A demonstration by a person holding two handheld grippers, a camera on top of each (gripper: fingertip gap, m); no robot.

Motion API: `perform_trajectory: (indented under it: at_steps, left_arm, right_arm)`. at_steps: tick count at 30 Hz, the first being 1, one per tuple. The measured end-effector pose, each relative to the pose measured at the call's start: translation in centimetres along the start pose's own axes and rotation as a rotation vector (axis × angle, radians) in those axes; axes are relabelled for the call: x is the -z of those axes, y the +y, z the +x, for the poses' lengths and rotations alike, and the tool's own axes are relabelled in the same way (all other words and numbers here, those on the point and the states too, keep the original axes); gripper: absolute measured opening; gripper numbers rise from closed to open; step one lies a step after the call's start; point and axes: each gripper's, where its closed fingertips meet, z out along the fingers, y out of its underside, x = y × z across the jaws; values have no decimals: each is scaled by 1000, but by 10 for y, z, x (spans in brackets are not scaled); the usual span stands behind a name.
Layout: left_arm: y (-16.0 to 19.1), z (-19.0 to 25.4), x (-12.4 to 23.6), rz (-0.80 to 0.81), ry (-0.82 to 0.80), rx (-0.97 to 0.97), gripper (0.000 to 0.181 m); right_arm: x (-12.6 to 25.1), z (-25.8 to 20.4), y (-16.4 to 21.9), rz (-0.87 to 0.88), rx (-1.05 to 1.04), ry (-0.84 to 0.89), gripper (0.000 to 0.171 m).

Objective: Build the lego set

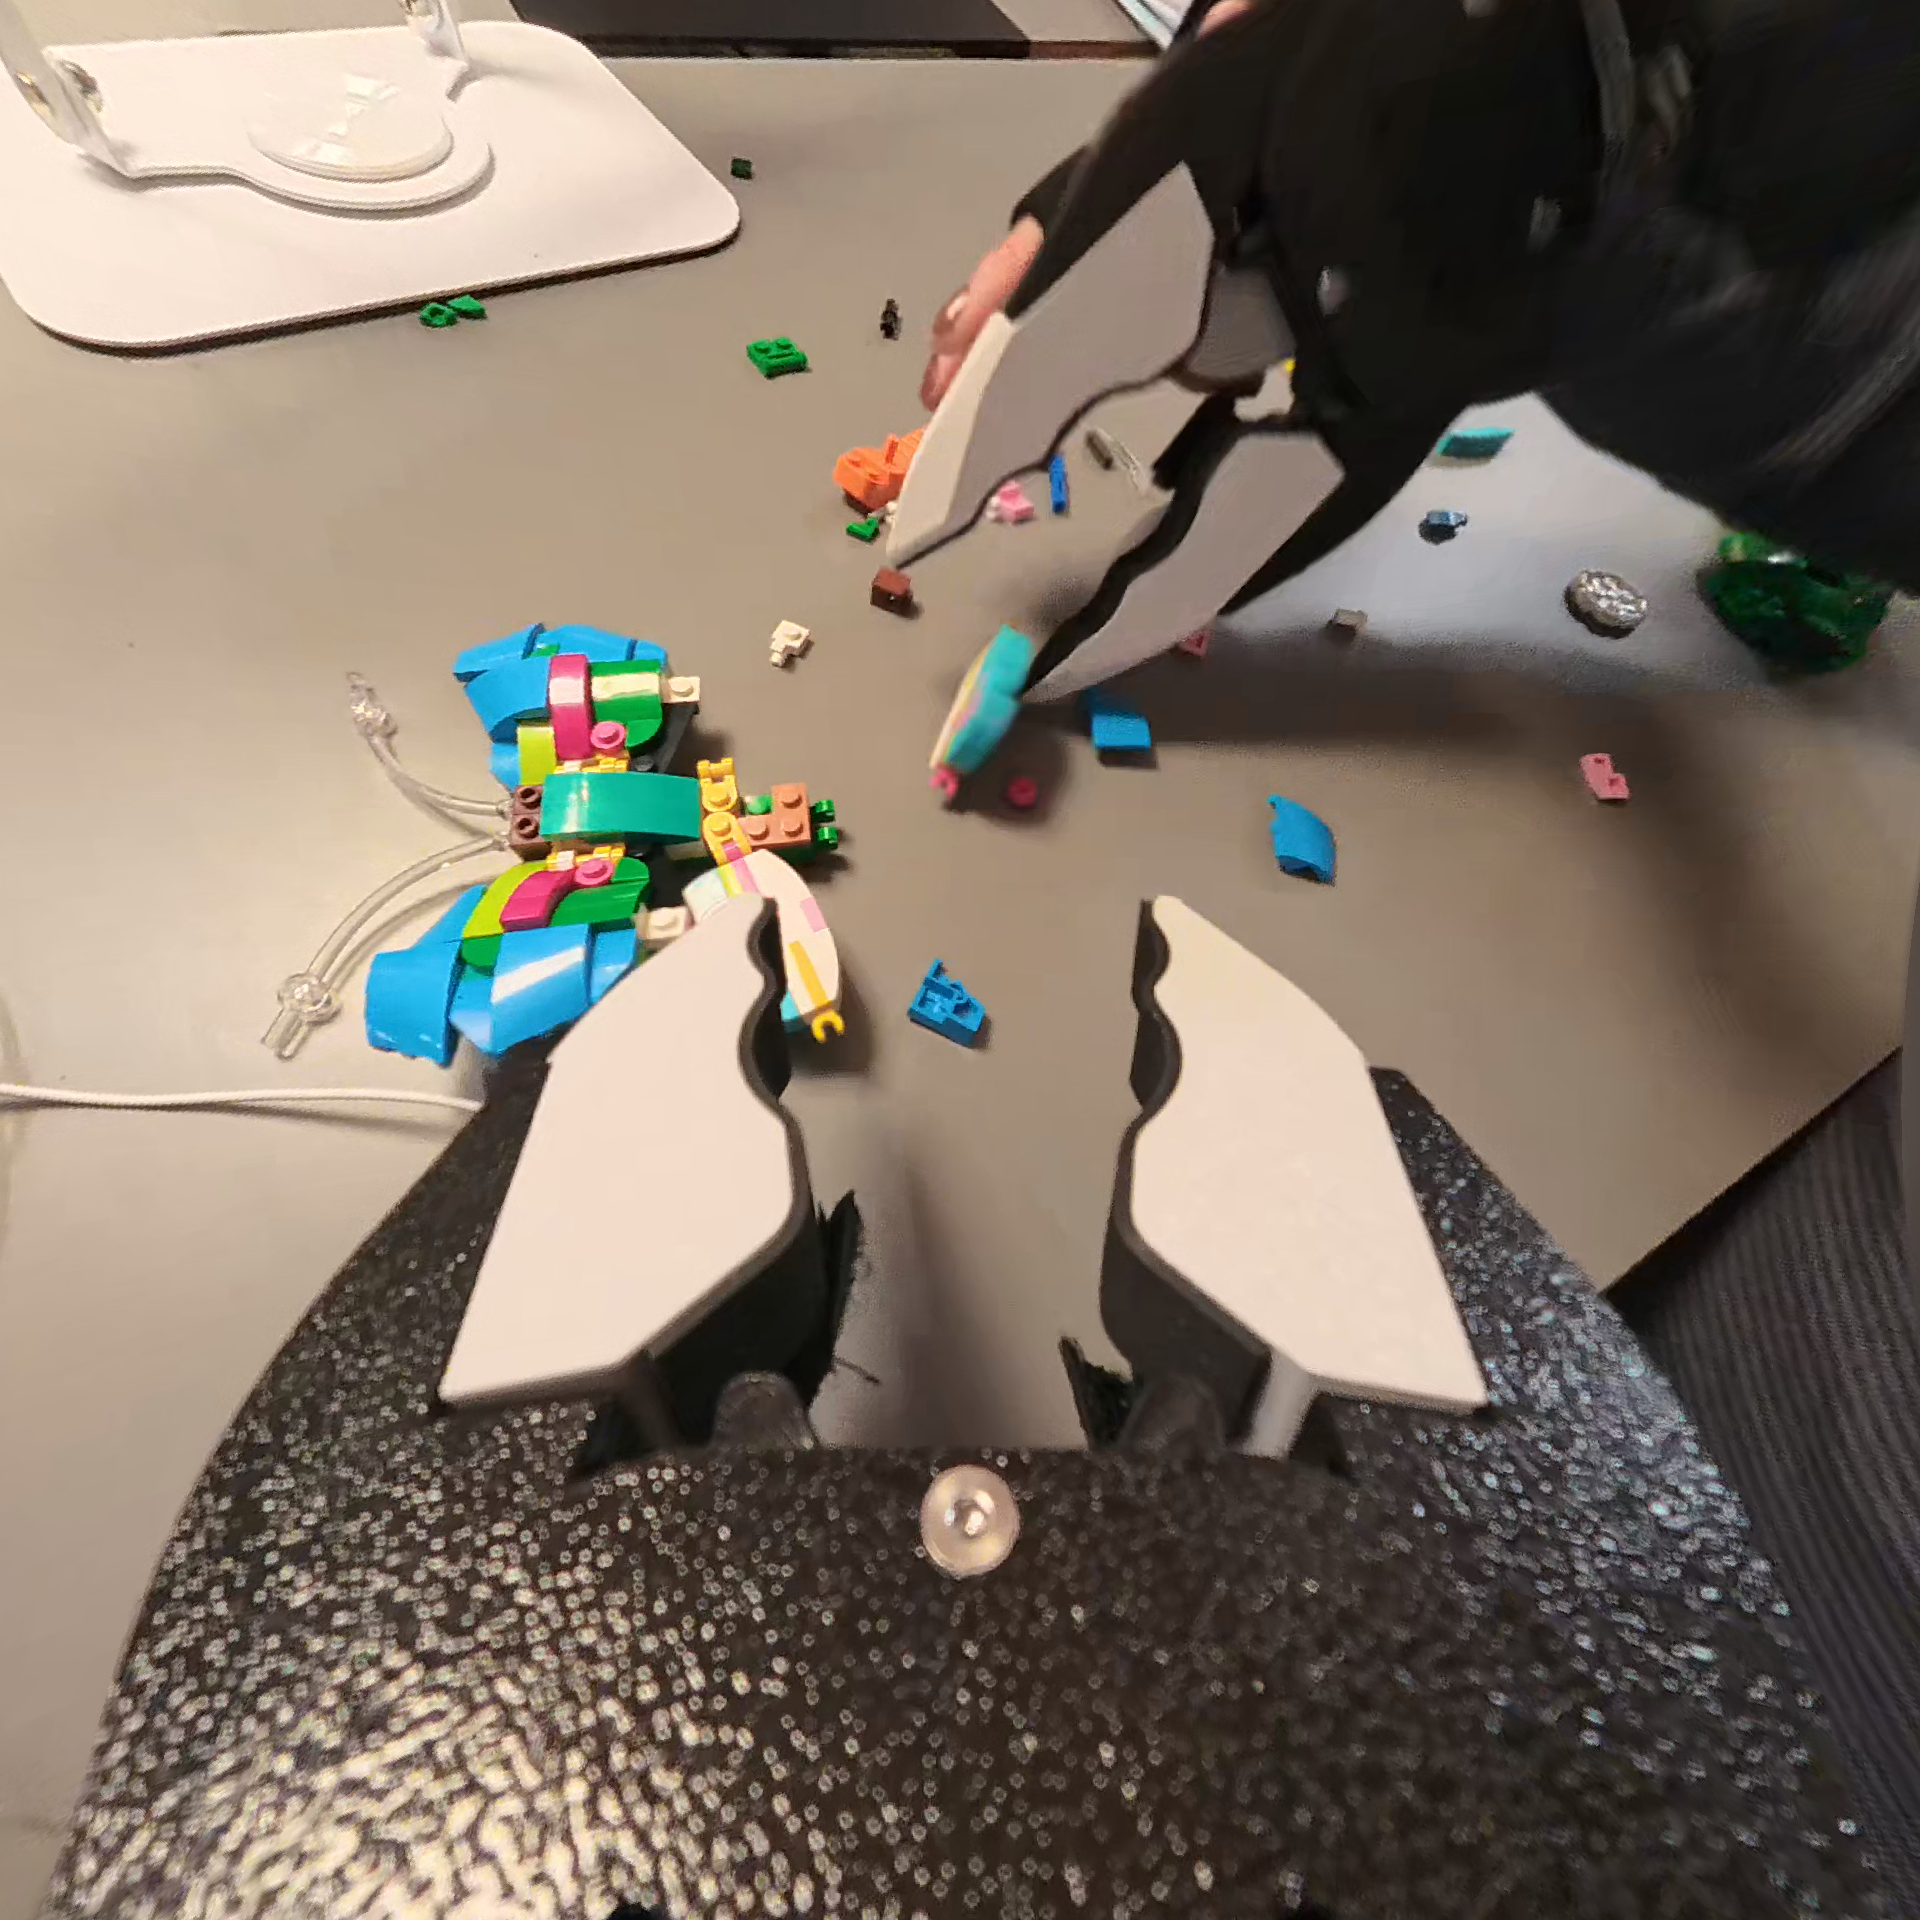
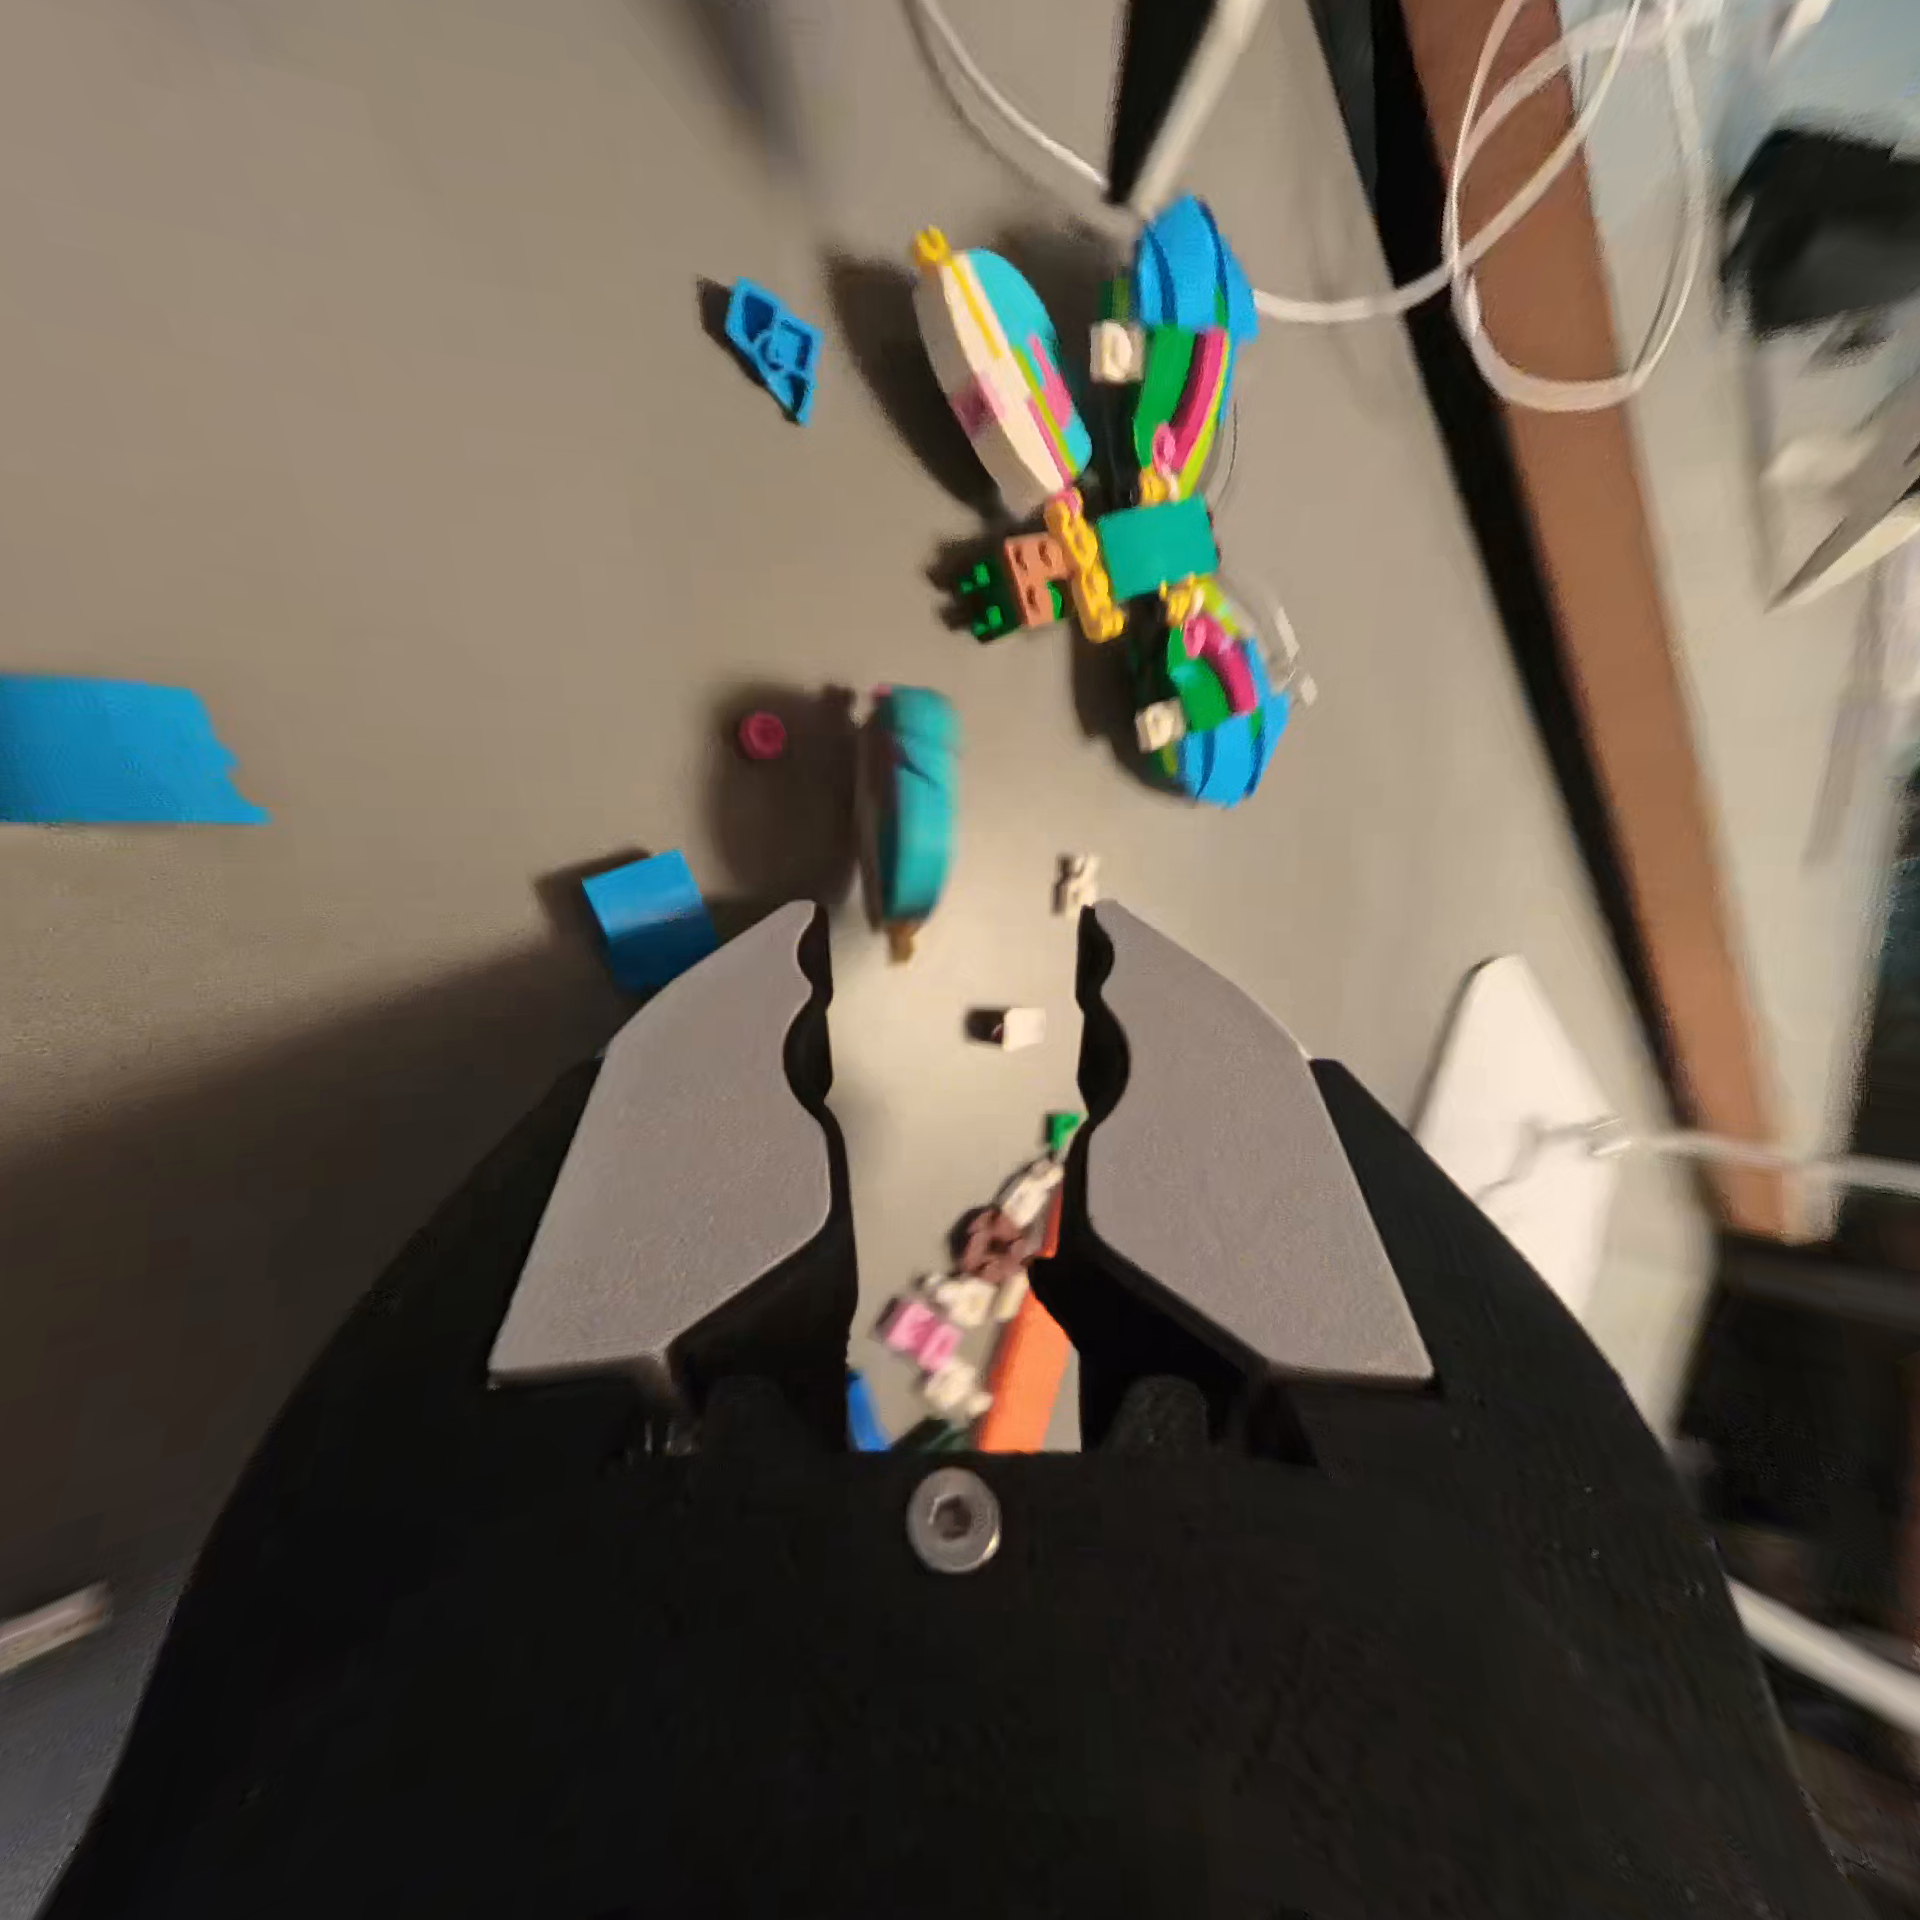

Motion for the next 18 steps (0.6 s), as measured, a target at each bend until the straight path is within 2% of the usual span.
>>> perform_trajectory:
  at_steps: [3,5,7,11,13,16,18]
  left_arm:
    - [1,4,3,10,8,-9,64]
    - [1,4,4,17,15,-5,64]
    - [-1,4,5,29,18,-4,62]
    - [1,12,4,28,43,-23,60]
    - [3,16,2,21,51,-47,60]
    - [6,20,0,23,60,-89,58]
    - [5,19,1,46,41,-130,55]
  right_arm:
    - [10,-9,-10,122,-549,-265,48]
    - [14,-10,-23,197,-713,-372,50]
    - [11,-16,-23,165,-651,-367,51]
    - [7,-37,-28,108,-356,-326,50]
    - [4,-43,-30,74,-272,-307,48]
    - [0,-48,-28,24,-248,-325,31]
    - [1,-46,-29,20,-309,-359,30]
